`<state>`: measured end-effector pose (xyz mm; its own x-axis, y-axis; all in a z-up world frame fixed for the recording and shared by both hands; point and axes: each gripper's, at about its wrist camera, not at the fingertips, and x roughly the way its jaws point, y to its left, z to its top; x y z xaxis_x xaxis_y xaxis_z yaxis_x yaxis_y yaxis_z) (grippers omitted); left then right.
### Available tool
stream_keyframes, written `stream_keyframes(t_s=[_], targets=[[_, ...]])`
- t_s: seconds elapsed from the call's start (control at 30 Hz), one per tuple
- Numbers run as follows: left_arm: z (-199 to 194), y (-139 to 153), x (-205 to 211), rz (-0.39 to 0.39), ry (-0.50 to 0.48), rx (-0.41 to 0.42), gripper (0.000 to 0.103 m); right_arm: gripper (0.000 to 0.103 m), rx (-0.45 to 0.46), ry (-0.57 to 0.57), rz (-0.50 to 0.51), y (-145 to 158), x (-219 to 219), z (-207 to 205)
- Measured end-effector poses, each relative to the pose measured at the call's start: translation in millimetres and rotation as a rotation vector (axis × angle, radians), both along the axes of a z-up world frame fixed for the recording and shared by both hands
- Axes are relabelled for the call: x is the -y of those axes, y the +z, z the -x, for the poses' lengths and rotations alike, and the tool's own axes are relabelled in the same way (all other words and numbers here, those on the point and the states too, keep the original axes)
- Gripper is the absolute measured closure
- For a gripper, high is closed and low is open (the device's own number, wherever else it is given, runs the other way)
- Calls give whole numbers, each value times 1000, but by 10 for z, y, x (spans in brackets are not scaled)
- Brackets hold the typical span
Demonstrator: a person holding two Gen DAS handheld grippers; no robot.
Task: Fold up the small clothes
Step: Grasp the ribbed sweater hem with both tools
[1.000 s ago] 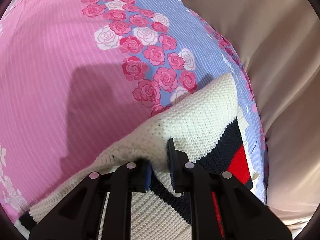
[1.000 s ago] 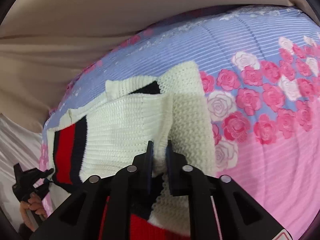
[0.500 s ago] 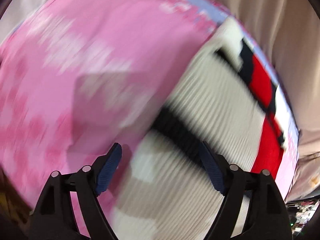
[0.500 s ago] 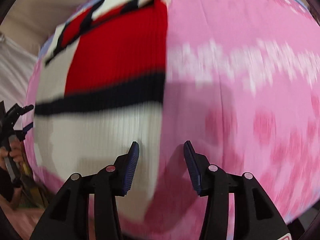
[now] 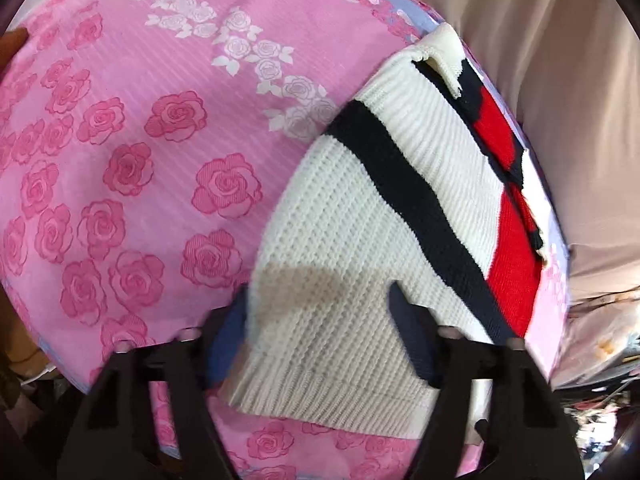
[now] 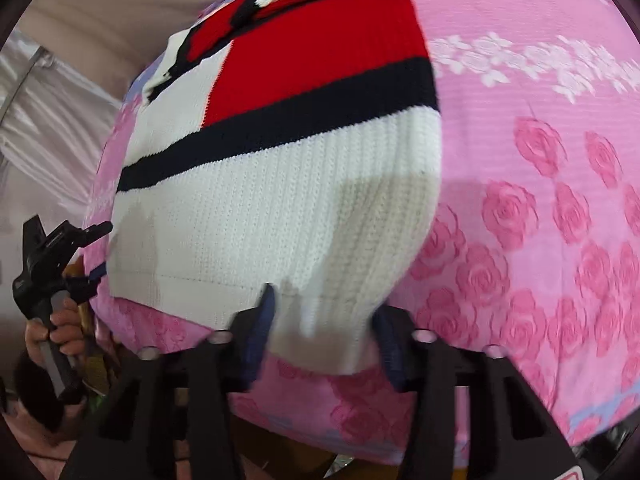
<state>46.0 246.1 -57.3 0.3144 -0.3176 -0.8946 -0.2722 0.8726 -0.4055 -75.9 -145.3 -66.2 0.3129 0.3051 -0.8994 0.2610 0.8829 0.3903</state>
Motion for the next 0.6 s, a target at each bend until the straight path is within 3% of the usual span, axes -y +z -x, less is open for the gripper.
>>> stream_keyframes(t_s=[0.03,0.07,0.17,0.3,0.43,0.6], targets=[[24,11,22,-16,9,4,75,91,-2,28,-5,-5,23,-39],[58,14,42,-10,25,-11,89,92,3,45,-14,32,79,-80],[230,169,60,38,95,-5,89,94,108,55,-12,375,240,-55],[523,448,208,4,22,22,90,94,188,54,38,757,490,166],[893,408,398,4,-71,-40,90,95,137,27,83,771,696,588],[1360,-3,550,-54,-161,-197,95,99,-11,14,122,446,798,1175]])
